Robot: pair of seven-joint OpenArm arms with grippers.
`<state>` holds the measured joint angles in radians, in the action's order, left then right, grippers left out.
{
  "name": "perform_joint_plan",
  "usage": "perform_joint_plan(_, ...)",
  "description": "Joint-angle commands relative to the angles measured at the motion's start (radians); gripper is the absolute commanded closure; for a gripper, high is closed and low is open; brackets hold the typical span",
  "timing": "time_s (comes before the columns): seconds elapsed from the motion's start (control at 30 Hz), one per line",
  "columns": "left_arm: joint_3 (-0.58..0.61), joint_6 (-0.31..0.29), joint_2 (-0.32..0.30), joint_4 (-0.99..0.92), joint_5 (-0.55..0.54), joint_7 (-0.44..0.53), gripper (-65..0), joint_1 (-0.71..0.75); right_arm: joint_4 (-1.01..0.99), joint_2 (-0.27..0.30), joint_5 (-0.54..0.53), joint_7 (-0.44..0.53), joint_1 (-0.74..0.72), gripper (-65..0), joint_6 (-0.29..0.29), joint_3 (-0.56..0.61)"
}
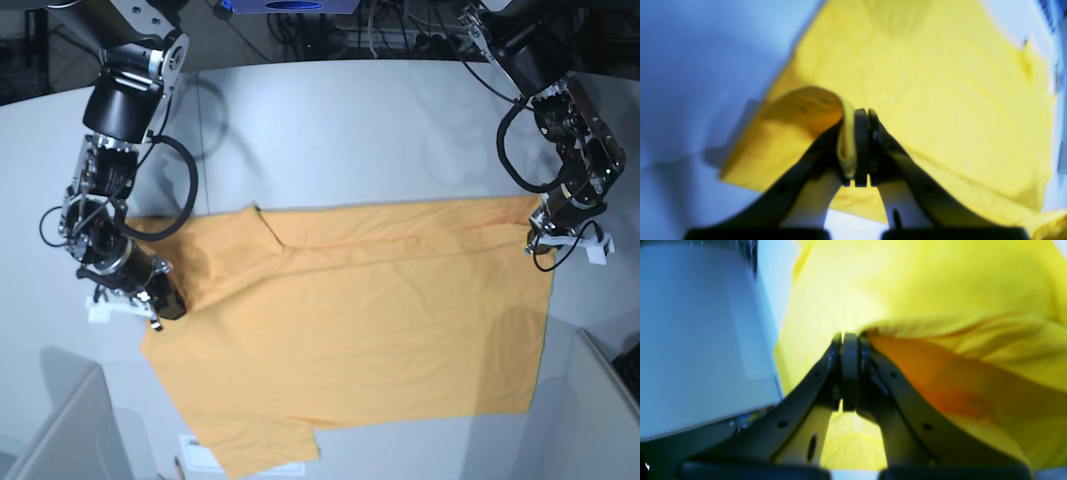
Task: Fold the T-shirt properly
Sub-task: 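Lower the shirt and regrasp the shoulder edge with both grippers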
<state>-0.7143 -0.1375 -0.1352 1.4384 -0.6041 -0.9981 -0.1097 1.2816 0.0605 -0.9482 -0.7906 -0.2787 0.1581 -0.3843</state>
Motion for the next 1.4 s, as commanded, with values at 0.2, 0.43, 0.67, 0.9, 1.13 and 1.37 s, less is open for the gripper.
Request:
perform_joint_plan(0.2,0.018,-0.007,-0.017,-0.064,0.017,0.020,0.0,-0.083,-0.133,0.028,-0.016,0.058,-0.081,0.0,-0.012,0.011)
perform_joint_plan(0.43,0.018,-0.007,-0.025,-0.075,0.017,0.022,0.0,-0.083,-0.150,0.051,-0.016,0.090,-0.098,0.0,-0.012,0.092)
perform_joint_plan(0.67,0.017,-0.007,-0.025,-0.074,0.017,0.022,0.0,-0.087,-0.207,0.069,-0.016,0.090,-0.132,0.0,-0.012,0.094)
perform_joint_plan(0.9,0.017,-0.007,-0.025,-0.067,0.017,0.022,0.0,-0.087,-0.227,0.072,-0.015,0.084,-0.150,0.0,-0.081,0.170)
perform_joint_plan(1.13,0.018,-0.007,-0.025,-0.075,0.017,0.022,0.0,-0.087,-0.228,0.074,-0.015,0.086,-0.152,0.0,-0.082,0.178)
perform_joint_plan(1.37,0.017,-0.007,-0.025,-0.077,0.017,0.022,0.0,-0.087,-0.228,0.097,-0.013,0.079,-0.152,0.0,-0.079,0.170)
